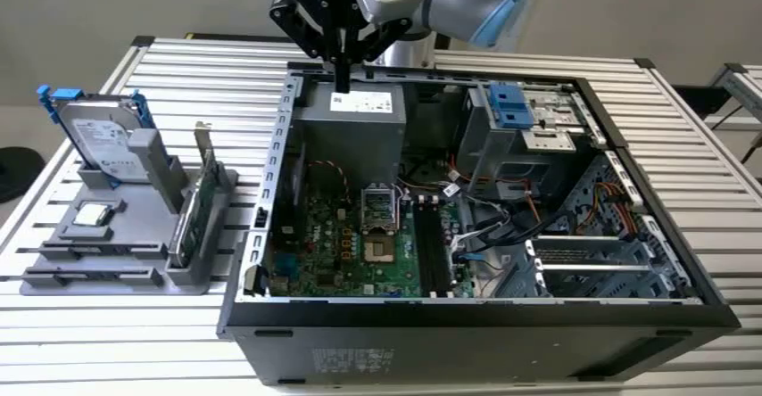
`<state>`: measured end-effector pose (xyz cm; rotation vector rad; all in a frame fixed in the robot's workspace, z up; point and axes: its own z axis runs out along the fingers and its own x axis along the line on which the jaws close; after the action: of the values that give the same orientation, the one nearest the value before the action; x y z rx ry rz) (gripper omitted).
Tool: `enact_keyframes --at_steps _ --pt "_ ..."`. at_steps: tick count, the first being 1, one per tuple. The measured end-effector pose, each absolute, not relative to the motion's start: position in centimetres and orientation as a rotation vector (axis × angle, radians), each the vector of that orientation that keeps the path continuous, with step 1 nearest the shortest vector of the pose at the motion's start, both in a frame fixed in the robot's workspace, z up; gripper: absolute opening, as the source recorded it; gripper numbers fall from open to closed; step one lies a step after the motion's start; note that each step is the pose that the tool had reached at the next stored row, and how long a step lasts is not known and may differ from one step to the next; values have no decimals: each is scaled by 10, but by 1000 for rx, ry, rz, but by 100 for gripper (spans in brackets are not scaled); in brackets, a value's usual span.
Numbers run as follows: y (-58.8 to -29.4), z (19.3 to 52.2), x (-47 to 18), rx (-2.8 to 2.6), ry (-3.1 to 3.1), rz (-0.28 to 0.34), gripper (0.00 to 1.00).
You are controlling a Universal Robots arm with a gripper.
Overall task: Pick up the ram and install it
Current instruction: 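Reach for the ram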
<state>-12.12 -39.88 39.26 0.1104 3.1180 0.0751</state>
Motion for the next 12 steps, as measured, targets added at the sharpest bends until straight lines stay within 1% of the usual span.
enact_keyframes --at_steps 12 --pt "-399 393 -134 110 3118 75 0"
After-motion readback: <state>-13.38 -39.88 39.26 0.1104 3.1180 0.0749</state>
